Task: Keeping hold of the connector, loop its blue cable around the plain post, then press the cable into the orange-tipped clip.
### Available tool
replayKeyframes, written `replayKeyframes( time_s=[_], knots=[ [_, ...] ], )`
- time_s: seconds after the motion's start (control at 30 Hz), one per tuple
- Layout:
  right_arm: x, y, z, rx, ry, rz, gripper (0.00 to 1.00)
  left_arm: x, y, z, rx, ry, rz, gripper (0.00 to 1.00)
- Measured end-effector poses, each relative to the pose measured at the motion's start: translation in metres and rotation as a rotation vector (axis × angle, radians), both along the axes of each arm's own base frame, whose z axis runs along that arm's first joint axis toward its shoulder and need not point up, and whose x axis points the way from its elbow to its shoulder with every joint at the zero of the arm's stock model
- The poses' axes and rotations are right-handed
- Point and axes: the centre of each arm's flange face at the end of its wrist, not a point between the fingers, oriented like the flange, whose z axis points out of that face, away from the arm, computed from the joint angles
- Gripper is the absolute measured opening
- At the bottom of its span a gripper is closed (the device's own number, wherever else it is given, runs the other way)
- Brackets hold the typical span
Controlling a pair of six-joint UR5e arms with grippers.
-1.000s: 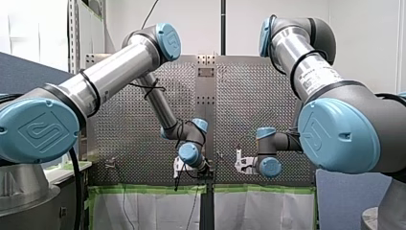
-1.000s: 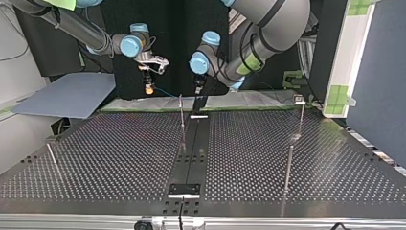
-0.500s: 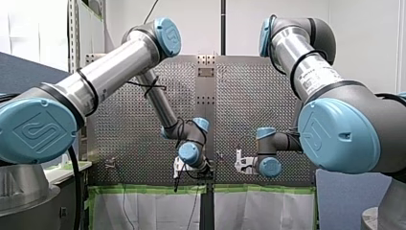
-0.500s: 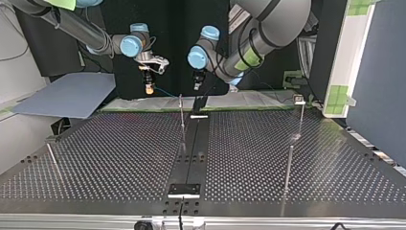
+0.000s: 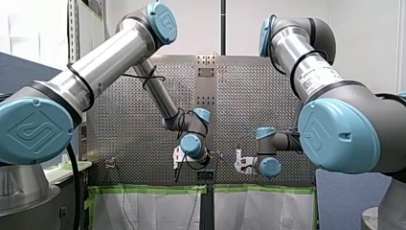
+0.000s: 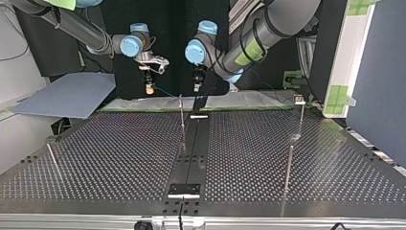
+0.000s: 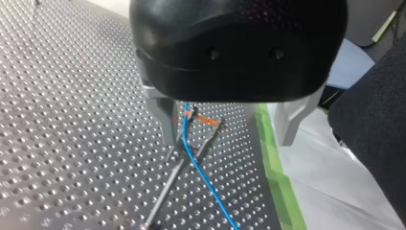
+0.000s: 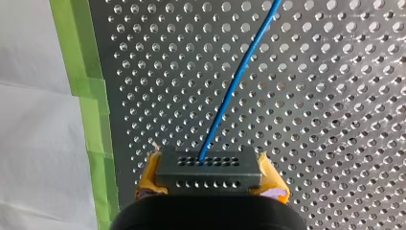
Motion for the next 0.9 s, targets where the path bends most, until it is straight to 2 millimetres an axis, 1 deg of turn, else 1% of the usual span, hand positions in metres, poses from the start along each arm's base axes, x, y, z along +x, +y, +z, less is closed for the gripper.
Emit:
replayKeyframes(
  time_s=[0.23,0.9],
  knots=[
    [0.001,0.0,0.0,-0.001,-0.005,0.006,0.0,-0.008,-0.006,0.01,0.026,-0.029,0.003,1.0],
    [0.002,0.0,0.001,-0.003,-0.011,0.011,0.0,-0.016,-0.011,0.011,0.027,-0.033,0.012,1.0]
  ],
)
